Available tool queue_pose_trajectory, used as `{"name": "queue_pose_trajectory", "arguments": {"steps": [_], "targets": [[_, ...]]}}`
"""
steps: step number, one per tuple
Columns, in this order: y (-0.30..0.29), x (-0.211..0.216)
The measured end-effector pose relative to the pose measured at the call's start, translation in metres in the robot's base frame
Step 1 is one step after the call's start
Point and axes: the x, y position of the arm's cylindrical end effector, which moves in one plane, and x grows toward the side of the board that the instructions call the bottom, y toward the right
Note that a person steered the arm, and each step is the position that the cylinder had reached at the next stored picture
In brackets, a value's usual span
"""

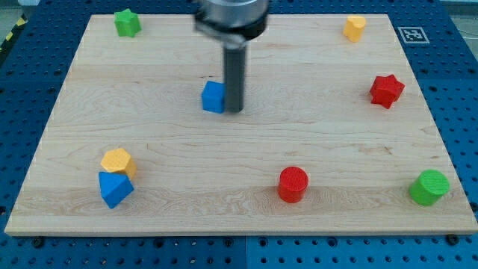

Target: Move blue cube to the bottom right of the yellow hexagon

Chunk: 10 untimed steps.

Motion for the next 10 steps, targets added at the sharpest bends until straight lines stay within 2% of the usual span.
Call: {"name": "queue_pose_trajectory", "arguments": {"steps": [1,3,4,5,6,7,8,9,10], "targets": [[-0.029,0.044],[0.028,0.003],[0.053,-0.032],[0.047,-0.067],[0.0,-0.077],[-0.032,-0.057],[-0.036,-0.008],[-0.036,0.02],[-0.034,-0.004]]}}
